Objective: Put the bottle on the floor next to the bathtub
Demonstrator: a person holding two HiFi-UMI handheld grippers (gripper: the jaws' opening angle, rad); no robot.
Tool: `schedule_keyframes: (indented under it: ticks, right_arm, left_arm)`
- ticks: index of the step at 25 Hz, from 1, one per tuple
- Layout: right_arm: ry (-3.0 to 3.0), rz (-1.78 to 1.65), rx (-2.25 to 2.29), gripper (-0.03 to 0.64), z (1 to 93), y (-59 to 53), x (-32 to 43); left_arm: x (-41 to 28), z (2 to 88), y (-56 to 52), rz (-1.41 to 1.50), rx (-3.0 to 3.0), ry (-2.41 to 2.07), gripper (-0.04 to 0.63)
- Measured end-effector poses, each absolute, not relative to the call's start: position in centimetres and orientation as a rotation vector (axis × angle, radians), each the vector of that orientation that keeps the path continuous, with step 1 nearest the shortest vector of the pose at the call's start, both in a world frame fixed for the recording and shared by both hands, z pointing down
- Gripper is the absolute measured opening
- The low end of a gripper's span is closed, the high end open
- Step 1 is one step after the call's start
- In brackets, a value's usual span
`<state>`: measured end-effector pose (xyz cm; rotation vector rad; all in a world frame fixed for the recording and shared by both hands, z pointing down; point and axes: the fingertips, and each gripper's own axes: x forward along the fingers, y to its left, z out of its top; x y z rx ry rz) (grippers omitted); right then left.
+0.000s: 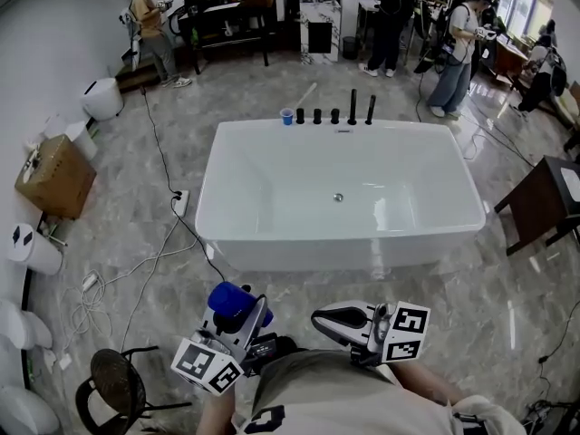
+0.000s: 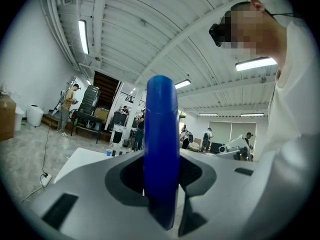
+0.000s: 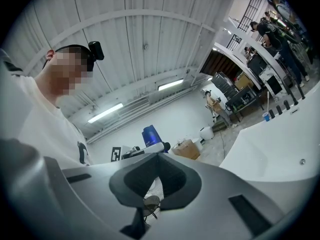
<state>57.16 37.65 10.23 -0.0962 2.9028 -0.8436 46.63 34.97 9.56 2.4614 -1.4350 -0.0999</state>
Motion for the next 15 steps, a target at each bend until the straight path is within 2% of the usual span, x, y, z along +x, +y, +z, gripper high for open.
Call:
schedule_keyframes:
  ticks: [15]
  right_arm:
    - [2.954,-0.829,-0.048,0.028,9.8,38.1,50.0]
  left_arm:
    - [39.6,9.2,35.9,-0.142,2.473,-1.443,0.187]
